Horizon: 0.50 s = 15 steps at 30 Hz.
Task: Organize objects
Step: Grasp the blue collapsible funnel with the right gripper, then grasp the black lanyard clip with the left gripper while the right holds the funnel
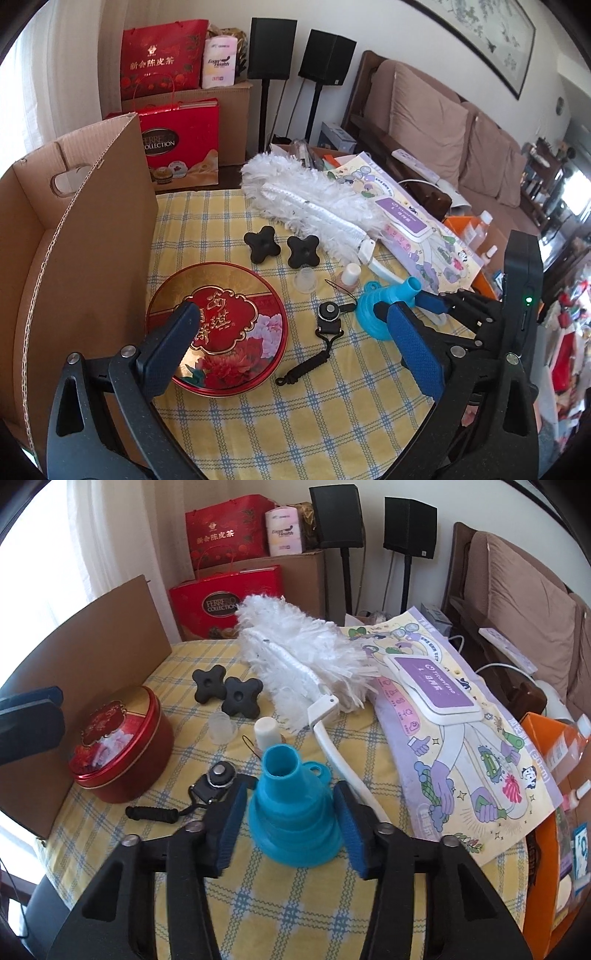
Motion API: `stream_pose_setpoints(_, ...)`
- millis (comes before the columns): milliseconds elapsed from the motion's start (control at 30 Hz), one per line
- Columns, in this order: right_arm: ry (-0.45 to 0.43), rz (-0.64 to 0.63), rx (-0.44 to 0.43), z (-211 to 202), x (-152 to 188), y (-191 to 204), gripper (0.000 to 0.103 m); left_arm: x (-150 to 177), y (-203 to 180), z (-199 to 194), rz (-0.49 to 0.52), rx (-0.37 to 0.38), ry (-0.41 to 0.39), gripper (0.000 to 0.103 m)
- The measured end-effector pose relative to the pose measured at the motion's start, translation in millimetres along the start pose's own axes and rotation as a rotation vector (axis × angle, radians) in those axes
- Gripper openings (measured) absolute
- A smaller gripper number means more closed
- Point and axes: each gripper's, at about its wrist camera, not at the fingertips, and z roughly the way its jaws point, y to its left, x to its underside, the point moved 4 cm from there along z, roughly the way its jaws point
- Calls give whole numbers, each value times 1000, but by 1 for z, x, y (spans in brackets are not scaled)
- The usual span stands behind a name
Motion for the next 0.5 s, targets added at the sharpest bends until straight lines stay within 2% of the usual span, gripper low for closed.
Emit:
stream_pose_setpoints(200, -52, 39, -27, -25, -2, -2, 40, 8, -11, 0, 90, 17, 28, 97)
stream_pose_setpoints(333, -74, 99, -31, -54, -3, -9, 40, 19, -31, -1, 207, 42, 44, 93)
stream_pose_setpoints(433, -84, 146, -38, -73, 0, -15, 40, 25, -48, 3, 287, 60, 67, 85)
stream_pose_setpoints(500, -88, 181, -50, -85, 3, -19, 41, 25, -57, 9, 320, 63, 87, 85)
